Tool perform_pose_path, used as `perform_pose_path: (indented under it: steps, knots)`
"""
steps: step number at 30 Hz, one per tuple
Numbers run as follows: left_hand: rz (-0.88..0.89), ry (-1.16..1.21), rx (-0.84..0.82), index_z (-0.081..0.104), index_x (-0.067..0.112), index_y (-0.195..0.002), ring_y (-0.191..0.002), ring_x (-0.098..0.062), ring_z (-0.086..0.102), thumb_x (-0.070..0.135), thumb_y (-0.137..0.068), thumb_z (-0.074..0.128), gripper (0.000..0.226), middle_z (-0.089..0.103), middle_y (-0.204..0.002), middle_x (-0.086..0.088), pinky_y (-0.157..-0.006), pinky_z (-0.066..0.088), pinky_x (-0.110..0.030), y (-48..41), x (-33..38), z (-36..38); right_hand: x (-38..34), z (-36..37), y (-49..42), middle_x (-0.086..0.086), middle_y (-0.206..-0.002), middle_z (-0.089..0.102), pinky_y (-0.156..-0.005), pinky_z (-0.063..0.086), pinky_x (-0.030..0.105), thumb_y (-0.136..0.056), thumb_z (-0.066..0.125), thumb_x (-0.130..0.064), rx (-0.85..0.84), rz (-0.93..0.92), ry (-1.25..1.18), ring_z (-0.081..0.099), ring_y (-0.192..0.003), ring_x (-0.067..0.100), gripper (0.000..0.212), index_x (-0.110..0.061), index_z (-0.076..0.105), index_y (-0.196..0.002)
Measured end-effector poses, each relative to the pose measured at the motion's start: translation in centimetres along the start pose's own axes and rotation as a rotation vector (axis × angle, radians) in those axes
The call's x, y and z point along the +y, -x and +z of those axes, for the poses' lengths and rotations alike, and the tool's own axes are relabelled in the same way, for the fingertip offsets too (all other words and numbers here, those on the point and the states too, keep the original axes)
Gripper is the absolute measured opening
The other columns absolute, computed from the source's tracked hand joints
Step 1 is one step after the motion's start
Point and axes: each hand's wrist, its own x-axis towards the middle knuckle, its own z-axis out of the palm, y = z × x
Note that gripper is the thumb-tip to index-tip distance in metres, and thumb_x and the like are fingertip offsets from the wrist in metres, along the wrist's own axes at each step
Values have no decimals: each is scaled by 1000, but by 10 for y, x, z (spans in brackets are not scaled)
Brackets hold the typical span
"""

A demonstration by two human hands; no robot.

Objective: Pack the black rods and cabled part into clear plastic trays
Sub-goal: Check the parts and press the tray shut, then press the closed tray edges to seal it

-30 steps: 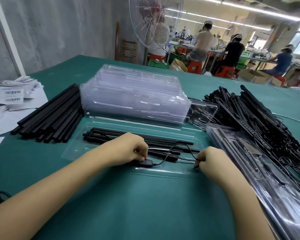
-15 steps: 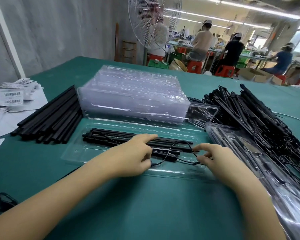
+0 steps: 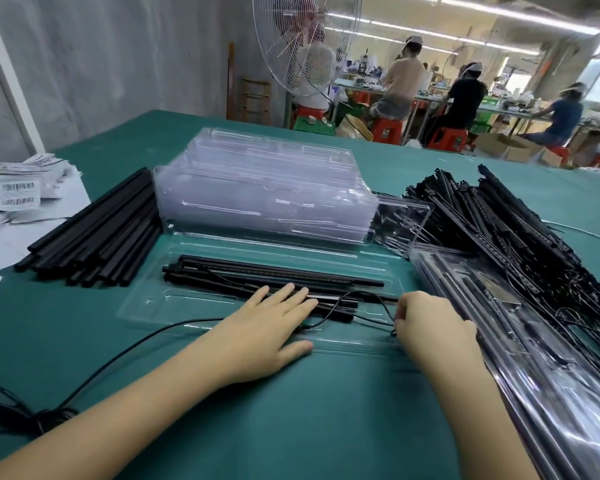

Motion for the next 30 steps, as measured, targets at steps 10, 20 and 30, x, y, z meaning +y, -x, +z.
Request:
perform_pose_path:
  steps: [10,20,30]
  knots:
    - [-56,64,-4,-17,51,-142,-147,-23,-9,64,-92,28,69,1,-159,16,-114,-6,-57,0,-2,-2,-2,-15,0,-6,-76,60,-77,40,28,-88,46,-14,-96,-322,-65,53,-73,17,18,-24,56,-77]
    - [-58,-15,-38,-12,56,-142,-147,-26,-11,69,-91,23,63,-4,-159,13,-113,-5,-61,-4,-2,0,-10,6,-29,-13,-121,50,-104,21,18,-86,66,-26,-333,-646,-508,28,-136,5,17,-30,61,-71]
    - [-18,-75,-59,-20,70,-126,-145,-35,-15,65,-93,15,48,-9,-160,0,-110,-8,-65,-3,4,-4,-7,15,-34,-16,-125,53,-100,26,18,-81,71,-21,-214,-630,-670,34,-129,-4,18,-26,59,-69]
